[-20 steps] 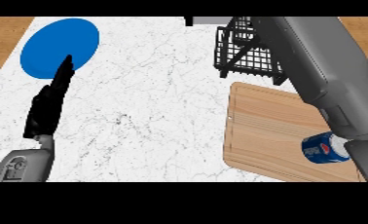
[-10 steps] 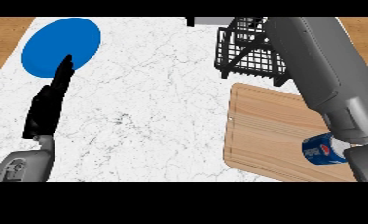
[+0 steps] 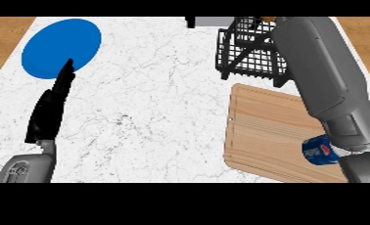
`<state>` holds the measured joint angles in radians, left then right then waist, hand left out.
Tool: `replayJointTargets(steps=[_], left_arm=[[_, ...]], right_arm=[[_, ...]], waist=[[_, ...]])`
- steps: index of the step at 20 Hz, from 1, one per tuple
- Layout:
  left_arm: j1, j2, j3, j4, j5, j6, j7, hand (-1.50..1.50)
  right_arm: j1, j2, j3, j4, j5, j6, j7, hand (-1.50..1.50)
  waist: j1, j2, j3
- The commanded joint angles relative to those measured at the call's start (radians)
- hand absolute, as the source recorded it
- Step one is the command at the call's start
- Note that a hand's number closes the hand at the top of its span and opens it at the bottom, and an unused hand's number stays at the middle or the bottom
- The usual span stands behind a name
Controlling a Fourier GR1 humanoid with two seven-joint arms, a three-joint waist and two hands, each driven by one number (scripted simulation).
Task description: Pick the croissant from the cutting board and place it in the tiered basket
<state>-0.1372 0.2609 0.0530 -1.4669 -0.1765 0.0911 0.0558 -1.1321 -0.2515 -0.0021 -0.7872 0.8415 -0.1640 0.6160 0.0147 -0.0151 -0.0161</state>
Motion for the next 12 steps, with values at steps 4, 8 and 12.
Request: replayJointTargets(steps=[4,8,12], left_arm=[[-0.012,0.002,0.014,0.006,0.0,-0.008,0.011,0.0],[-0.018,-0.004,0.019,-0.002,-0.001,-0.005,0.037,0.0],[0.004,-0.013,0.017,-0.005,-0.013,0.005,0.009,0.0]], right_arm=[[0.081,0.012,-0.047,-0.087,-0.007,-0.151,-0.015,-1.5],[0.145,-0.041,-0.048,-0.282,-0.006,-0.125,0.034,-1.5],[0.171,-0.114,-0.126,-0.412,-0.074,-0.012,0.14,-1.5]], waist=[[-0.012,0.015,0.016],[-0.027,0.009,0.016],[-0.033,0.007,0.016]])
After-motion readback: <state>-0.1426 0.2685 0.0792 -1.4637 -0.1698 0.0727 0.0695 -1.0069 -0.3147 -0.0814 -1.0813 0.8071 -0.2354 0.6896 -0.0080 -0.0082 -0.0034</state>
